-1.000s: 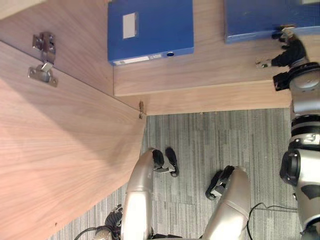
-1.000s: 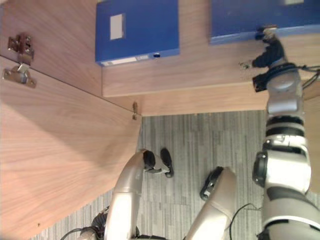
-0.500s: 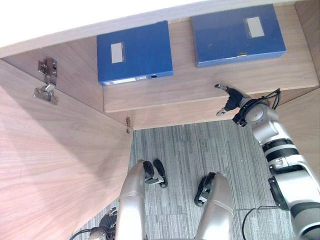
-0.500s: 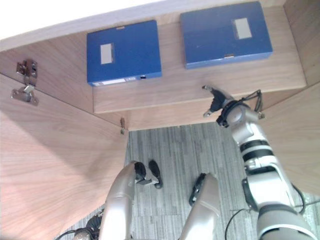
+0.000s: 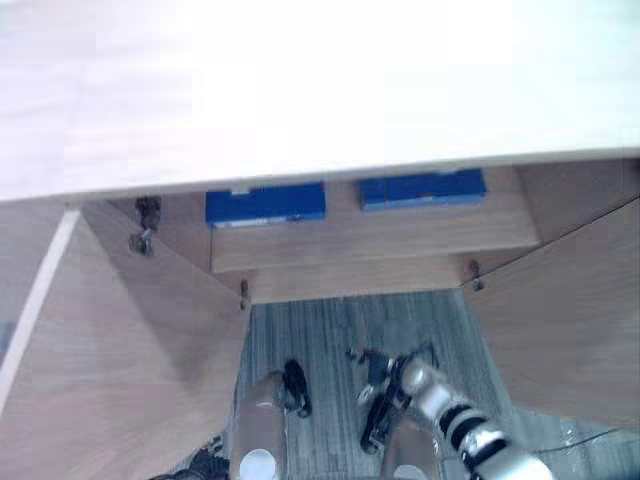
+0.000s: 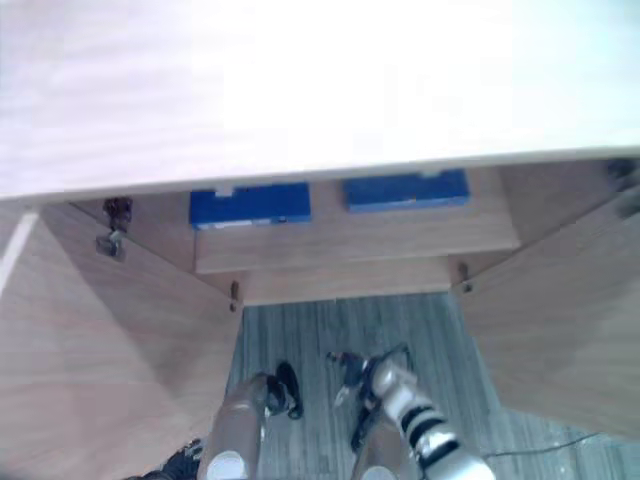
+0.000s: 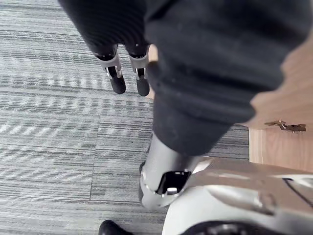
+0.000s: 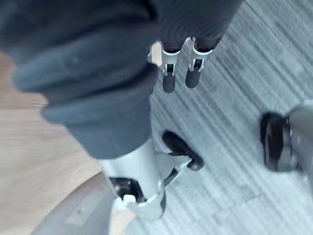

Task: Walk over to the cabinet, pick up the folder, carry it to the office cabinet, place the folder inside the office cabinet, then close the office cabinet door

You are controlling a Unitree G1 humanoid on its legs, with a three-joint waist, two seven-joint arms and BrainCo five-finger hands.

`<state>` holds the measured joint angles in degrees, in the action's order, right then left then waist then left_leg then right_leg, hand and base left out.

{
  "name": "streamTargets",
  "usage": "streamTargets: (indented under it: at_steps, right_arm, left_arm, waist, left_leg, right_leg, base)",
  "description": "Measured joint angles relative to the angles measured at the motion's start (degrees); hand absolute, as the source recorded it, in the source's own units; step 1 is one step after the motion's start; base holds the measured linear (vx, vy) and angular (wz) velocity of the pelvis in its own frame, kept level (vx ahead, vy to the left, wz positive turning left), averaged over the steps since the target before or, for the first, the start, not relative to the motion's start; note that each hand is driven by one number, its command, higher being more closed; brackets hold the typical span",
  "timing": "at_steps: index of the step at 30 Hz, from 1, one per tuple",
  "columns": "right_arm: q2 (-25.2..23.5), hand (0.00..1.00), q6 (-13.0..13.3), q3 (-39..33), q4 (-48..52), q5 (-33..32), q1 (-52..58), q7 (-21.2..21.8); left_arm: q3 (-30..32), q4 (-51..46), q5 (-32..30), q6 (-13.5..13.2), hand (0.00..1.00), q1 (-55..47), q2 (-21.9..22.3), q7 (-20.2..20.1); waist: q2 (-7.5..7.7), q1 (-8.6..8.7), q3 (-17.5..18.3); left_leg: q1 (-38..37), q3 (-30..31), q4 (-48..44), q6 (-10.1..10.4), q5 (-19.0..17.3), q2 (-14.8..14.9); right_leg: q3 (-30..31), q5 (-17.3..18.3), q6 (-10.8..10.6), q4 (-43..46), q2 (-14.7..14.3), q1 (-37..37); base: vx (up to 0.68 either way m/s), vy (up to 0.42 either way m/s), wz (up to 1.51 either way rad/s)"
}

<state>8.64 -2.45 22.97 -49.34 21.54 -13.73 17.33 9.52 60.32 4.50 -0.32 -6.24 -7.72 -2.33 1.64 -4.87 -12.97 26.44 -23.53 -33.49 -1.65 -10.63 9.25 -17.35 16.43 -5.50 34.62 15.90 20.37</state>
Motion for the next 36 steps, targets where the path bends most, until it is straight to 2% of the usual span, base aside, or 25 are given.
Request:
streamTargets:
  at_steps: [2,3,5,6,8,9,10,12,13,16,20,22,23,24,25,26,27,30,33,35,36]
  right_arm:
    - [-4.56,0.00,0.15,-4.01,-5.13,-1.50,4.29,-2.22]
    - [-6.87,0.00,0.17,-7.88,-8.99,-2.57,6.84,-4.69]
    - [-8.72,0.00,0.26,-14.38,-13.13,-3.60,9.38,-7.68]
    - [-9.91,0.00,0.87,-21.36,-13.67,-6.21,11.25,-10.32]
    - [-10.64,0.00,0.61,-29.41,-14.76,-10.44,11.40,-12.82]
    - [-11.01,0.00,0.61,-35.13,-14.89,-13.51,11.89,-14.13]
    - [-11.08,0.00,0.62,-37.71,-14.87,-14.53,12.19,-14.65]
    - [-11.06,0.00,0.62,-44.84,-14.75,-18.09,13.46,-16.01]
    - [-11.05,0.00,0.62,-46.09,-14.70,-18.28,13.75,-16.29]
    - [-10.93,0.00,0.32,-48.48,-14.49,-20.38,15.57,-16.62]
    - [-10.76,0.00,0.22,-48.76,-14.55,-22.62,16.71,-17.19]
    - [-10.70,0.00,0.19,-48.43,-14.61,-22.64,16.12,-17.53]
    - [-9.92,0.00,0.19,-47.50,-15.15,-22.68,15.54,-17.68]
    - [-8.74,0.00,0.15,-45.47,-15.60,-22.81,14.86,-17.81]
    - [-8.29,0.00,0.16,-44.83,-15.59,-22.84,14.51,-17.85]
    - [-7.83,0.00,0.14,-43.67,-15.60,-22.96,14.14,-18.06]
    - [-7.34,0.00,0.13,-44.00,-15.65,-22.99,14.00,-18.35]
    - [-6.81,0.00,0.01,-44.60,-15.69,-23.00,14.21,-19.66]
    - [-8.06,0.00,-0.09,-46.65,-16.22,-24.80,16.01,-20.18]
    - [-8.29,0.00,-0.07,-46.62,-15.46,-24.89,16.88,-20.31]
    - [-8.27,0.00,-0.08,-46.61,-14.43,-24.88,17.21,-20.32]
  left_arm:
    - [0.40,0.01,-1.07,0.38,0.00,-1.98,-0.45,0.02]
    - [1.25,0.95,-2.20,0.57,0.00,-2.72,-0.49,0.19]
    - [2.21,2.28,-2.79,0.68,0.00,-3.47,-0.50,0.29]
    - [3.08,3.71,-2.79,1.08,0.00,-4.13,-0.42,0.82]
    - [4.28,4.88,-2.76,1.31,0.00,-4.80,-0.21,1.29]
    - [5.54,4.94,-2.74,1.31,0.00,-5.45,0.09,1.48]
    - [6.18,4.94,-2.74,1.31,0.00,-5.75,0.30,1.59]
    - [6.79,4.93,-2.69,1.30,0.00,-6.48,0.69,2.12]
    - [6.60,4.93,-2.71,1.30,0.00,-6.62,0.69,2.19]
    - [4.39,4.93,-2.76,1.22,0.00,-7.56,0.32,2.79]
    - [1.28,4.94,-2.78,1.17,0.00,-7.89,-0.32,3.25]
    - [0.95,4.81,-2.76,0.75,0.00,-7.81,-0.49,3.28]
    - [0.12,3.60,-2.82,0.80,0.00,-7.77,-0.46,3.47]
    - [-4.10,0.68,-2.43,1.43,0.00,-8.87,-0.66,4.16]
    - [-6.68,-2.17,-1.96,1.66,0.00,-10.56,-0.94,4.83]
    - [-10.97,-8.67,-1.11,1.53,0.00,-14.43,-2.67,5.87]
    - [-13.08,-13.85,1.24,0.80,0.00,-17.76,-4.03,5.42]
    - [-13.40,-14.46,3.51,-2.39,0.00,-20.92,-3.20,1.98]
    - [-12.71,-10.63,0.31,-3.40,0.00,-19.87,-2.41,-0.78]
    - [-12.06,-8.74,-1.03,-3.63,0.00,-18.75,-2.39,-1.92]
    - [-10.88,-6.55,-1.63,-3.55,0.00,-17.16,-1.94,-1.95]
  waist:
    - [1.12,0.81,2.90]
    - [1.54,1.27,4.81]
    - [1.76,2.04,6.36]
    - [1.75,3.01,8.09]
    - [1.76,3.86,9.03]
    - [1.97,3.85,9.14]
    - [1.99,3.83,9.21]
    - [2.03,3.95,9.44]
    - [2.01,4.05,9.53]
    - [2.00,4.89,10.55]
    - [1.83,4.98,10.95]
    - [2.00,4.63,10.81]
    - [1.78,3.79,10.83]
    - [1.01,3.16,10.86]
    - [0.52,2.86,11.19]
    - [0.34,2.90,11.62]
    - [0.31,2.87,11.87]
    - [0.16,2.21,11.87]
    - [0.05,2.46,12.03]
    - [-0.42,2.59,11.79]
    - [-1.00,2.71,11.42]
  left_leg:
    - [-4.78,-0.66,7.72,1.16,3.35,-0.24]
    - [-7.79,-0.96,13.06,1.88,5.75,-0.91]
    - [-11.54,-1.18,20.31,2.50,9.26,-2.25]
    - [-14.51,-1.22,27.64,2.92,13.25,-3.68]
    - [-17.55,-0.84,34.04,3.29,16.58,-4.65]
    - [-19.96,-0.61,36.92,3.60,17.85,-5.08]
    - [-21.12,-0.53,38.06,3.76,18.30,-5.26]
    - [-23.74,-0.57,38.53,3.93,18.14,-5.72]
    - [-24.16,-0.69,38.53,3.96,18.04,-5.84]
    - [-25.30,-1.09,38.75,3.80,17.77,-6.07]
    - [-26.94,-1.58,38.06,3.48,17.24,-5.99]
    - [-26.16,-2.10,33.21,3.61,14.62,-5.64]
    - [-24.83,2.31,28.31,3.35,12.11,-5.13]
    - [-23.82,10.65,25.60,3.89,9.13,-4.95]
    - [-23.15,13.31,24.61,4.86,7.93,-5.05]
    - [-22.15,15.58,23.15,4.81,6.77,-6.00]
    - [-21.20,15.77,22.89,4.42,6.37,-6.83]
    - [-20.97,14.03,23.96,3.24,5.72,-8.15]
    - [-23.89,12.47,25.28,2.89,5.62,-9.23]
    - [-25.64,10.08,25.17,2.36,5.01,-8.71]
    - [-26.64,7.93,25.03,2.11,4.83,-7.70]
  right_leg:
    - [-2.18,-3.79,0.27,-8.87,-2.29,-5.28]
    - [-2.73,-6.14,0.43,-14.47,-3.81,-8.30]
    - [-3.43,-8.92,0.44,-20.98,-5.22,-11.58]
    - [-4.08,-11.52,0.40,-26.32,-6.48,-14.07]
    - [-5.07,-12.81,0.48,-29.90,-7.66,-16.44]
    - [-5.56,-12.89,0.48,-30.87,-8.03,-18.16]
    - [-5.74,-12.89,0.48,-31.18,-8.14,-18.91]
    - [-5.70,-12.85,0.44,-32.04,-8.01,-21.41]
    - [-5.54,-12.85,0.44,-32.23,-7.94,-21.80]
    - [-4.46,-12.85,0.43,-32.41,-7.84,-22.58]
    - [-3.21,-12.85,0.48,-32.41,-7.87,-23.77]
    - [-0.72,-13.10,0.79,-32.15,-7.65,-23.67]
    - [1.97,-13.59,0.93,-32.06,-7.84,-23.37]
    - [4.40,-14.32,0.97,-32.08,-8.24,-22.70]
    - [5.28,-14.66,0.86,-32.08,-8.30,-21.98]
    - [6.96,-15.22,0.71,-32.11,-8.10,-20.67]
    - [8.09,-15.53,0.71,-32.25,-7.93,-19.30]
    - [10.01,-16.61,0.44,-33.19,-6.51,-17.94]
    - [10.48,-16.99,0.40,-33.71,-5.45,-19.69]
    - [10.96,-17.10,0.33,-31.90,-5.52,-19.60]
    - [8.65,-17.31,0.66,-29.48,-5.73,-18.55]
  base:
    - [0.14,-0.109,-0.17]
    - [0.18,-0.133,-0.13]
    - [0.15,-0.104,-0.03]
    - [0.10,-0.055,0.05]
    - [0.07,-0.062,0.15]
    - [0.02,-0.058,0.15]
    - [-0.01,-0.050,0.11]
    - [-0.02,-0.033,-0.01]
    - [-0.03,-0.022,-0.15]
    - [-0.04,-0.017,-0.11]
    - [-0.05,-0.015,-0.13]
    - [-0.06,-0.005,-0.54]
    - [-0.08,-0.078,-1.01]
    - [-0.06,-0.077,-1.11]
    - [-0.09,-0.016,-1.00]
    - [-0.09,0.124,-0.70]
    - [-0.09,0.147,-0.54]
    - [-0.04,0.137,-0.36]
    - [0.05,0.106,-0.23]
    - [0.08,0.055,-0.62]
    - [0.04,0.014,-0.91]
